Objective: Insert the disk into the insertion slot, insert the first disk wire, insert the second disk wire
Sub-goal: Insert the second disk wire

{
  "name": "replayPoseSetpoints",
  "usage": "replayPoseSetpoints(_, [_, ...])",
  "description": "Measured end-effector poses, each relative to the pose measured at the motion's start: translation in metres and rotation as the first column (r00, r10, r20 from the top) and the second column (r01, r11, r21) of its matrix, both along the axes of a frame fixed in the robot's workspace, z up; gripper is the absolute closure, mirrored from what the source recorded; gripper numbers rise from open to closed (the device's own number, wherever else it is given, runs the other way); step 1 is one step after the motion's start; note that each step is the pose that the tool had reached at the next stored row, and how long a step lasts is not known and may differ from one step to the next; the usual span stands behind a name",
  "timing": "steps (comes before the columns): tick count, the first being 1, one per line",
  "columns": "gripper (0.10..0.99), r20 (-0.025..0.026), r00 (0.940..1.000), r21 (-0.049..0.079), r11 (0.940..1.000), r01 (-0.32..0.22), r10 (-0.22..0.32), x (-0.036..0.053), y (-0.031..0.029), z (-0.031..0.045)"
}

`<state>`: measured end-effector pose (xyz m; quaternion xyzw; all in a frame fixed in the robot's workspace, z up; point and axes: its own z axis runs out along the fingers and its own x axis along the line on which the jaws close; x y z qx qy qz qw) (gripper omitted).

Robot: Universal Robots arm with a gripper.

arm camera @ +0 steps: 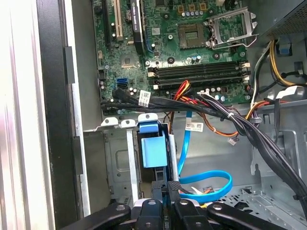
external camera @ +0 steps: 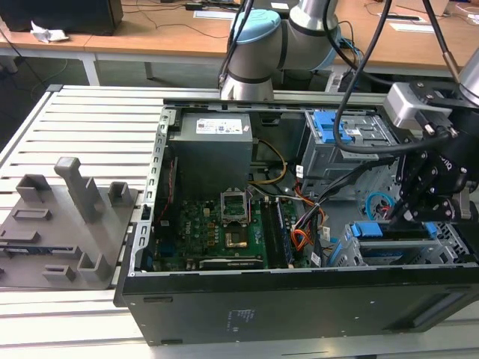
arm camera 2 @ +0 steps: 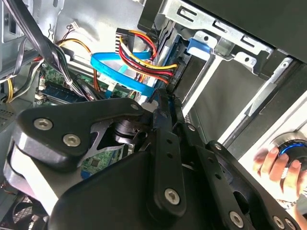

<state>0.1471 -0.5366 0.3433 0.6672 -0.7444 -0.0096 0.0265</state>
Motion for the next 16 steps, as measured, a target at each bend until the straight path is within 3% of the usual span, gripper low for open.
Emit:
replayPoseSetpoints(11, [0.922,0.0001,1.0000,0.000,1.0000,0.000,0.000,0.0000,-0.0010,-0.0050])
replayPoseSetpoints(13, [0.910,0.0000,1.0000,0.000,1.0000,0.000,0.000,-0.0001,-0.0010,-0.0052])
replayPoseSetpoints(14, [0.847,0.0000,1.0000,0.000,1.0000,0.000,0.000,-0.0001,-0.0010,-0.0051])
replayPoseSetpoints(16, [0.847,0.0000,1.0000,0.000,1.0000,0.000,0.000,-0.0001,-0.0010,-0.0018])
